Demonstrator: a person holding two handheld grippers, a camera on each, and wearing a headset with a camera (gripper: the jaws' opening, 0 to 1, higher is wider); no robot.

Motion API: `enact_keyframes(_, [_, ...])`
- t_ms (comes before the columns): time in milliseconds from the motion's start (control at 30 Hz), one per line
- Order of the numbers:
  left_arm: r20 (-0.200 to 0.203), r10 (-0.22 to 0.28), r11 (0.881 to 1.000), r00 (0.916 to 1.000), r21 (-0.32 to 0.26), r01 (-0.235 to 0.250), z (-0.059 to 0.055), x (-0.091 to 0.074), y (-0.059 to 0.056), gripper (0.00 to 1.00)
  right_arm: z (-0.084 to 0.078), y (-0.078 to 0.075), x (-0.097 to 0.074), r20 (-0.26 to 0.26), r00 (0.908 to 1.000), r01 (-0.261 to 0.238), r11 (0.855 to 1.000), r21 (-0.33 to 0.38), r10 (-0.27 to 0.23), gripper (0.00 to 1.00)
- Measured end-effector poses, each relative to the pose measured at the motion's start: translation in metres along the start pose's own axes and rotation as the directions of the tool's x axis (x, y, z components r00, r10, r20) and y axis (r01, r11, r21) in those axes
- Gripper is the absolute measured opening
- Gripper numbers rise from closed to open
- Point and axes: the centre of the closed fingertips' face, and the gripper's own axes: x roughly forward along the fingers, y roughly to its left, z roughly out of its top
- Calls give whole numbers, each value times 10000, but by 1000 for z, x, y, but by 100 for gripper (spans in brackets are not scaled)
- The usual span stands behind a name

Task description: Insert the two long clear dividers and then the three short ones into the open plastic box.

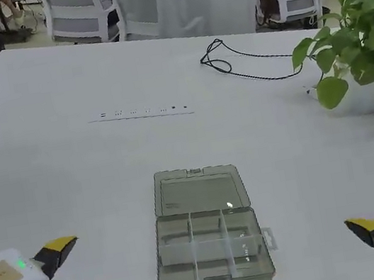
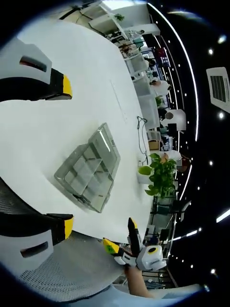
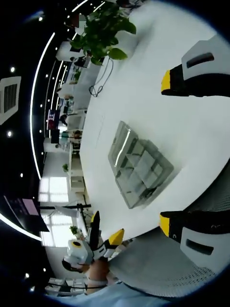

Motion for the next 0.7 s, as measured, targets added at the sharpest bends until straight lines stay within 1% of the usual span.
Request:
enact_keyframes(33, [111,112,9998,9999,-159,-111,3,-1,3,100,8,-4,-1,391,9990,208,9996,183,-215,100])
enact_keyframes(67, [306,201,9989,9993,-422,-188,6,-2,4,100,16,-5,-1,886,9958,201,9982,570,-251,100])
enact_keyframes(100, [452,269,9984,9986,-510,-246,8,-3,8,100,21,-6,-3,1210,9921,199,9939,1081,-331,100])
enact_keyframes(133, [467,298,9983,9985,-522,-274,8,-5,9,100,18,-6,-3,1057,9940,173,9951,970,-275,100])
enact_keyframes(200, [638,367,9976,9973,-613,-328,10,-6,10,100,16,3,-1,1009,9948,-244,9950,971,145,100])
enact_keyframes(233, [665,404,9976,9970,-593,-365,11,-6,10,100,13,9,0,877,9955,-448,9953,855,372,100])
enact_keyframes(267, [661,433,9976,9969,-570,-395,11,-6,11,100,9,13,2,588,9966,-607,9966,557,574,100])
enact_keyframes(300, [623,446,9977,9971,-532,-413,10,-5,11,100,7,15,2,425,9972,-619,9978,233,609,100])
enact_keyframes(333, [537,425,9977,9977,-546,-396,9,-4,11,100,4,19,3,273,9970,-719,9973,-115,722,100])
enact_keyframes(367, [480,415,9977,9980,-563,-388,7,-4,11,100,3,23,4,243,9959,-863,9959,-263,869,100])
enact_keyframes(433, [432,402,9975,9983,-607,-375,7,-4,11,100,3,25,3,261,9956,-887,9956,-290,895,100])
enact_keyframes(500, [437,441,9971,9981,-638,-412,6,-4,11,100,3,23,3,261,9953,-932,9956,-71,934,100])
enact_keyframes(533, [430,458,9967,9980,-696,-428,6,-4,12,100,2,22,3,213,9959,-879,9961,58,878,100])
enact_keyframes(600, [417,501,9964,9979,-702,-471,6,-4,13,100,3,22,2,246,9959,-872,9962,71,870,100])
enact_keyframes(700, [421,564,9958,9975,-742,-531,5,-4,15,100,-1,23,4,105,9958,-910,9958,-20,910,100])
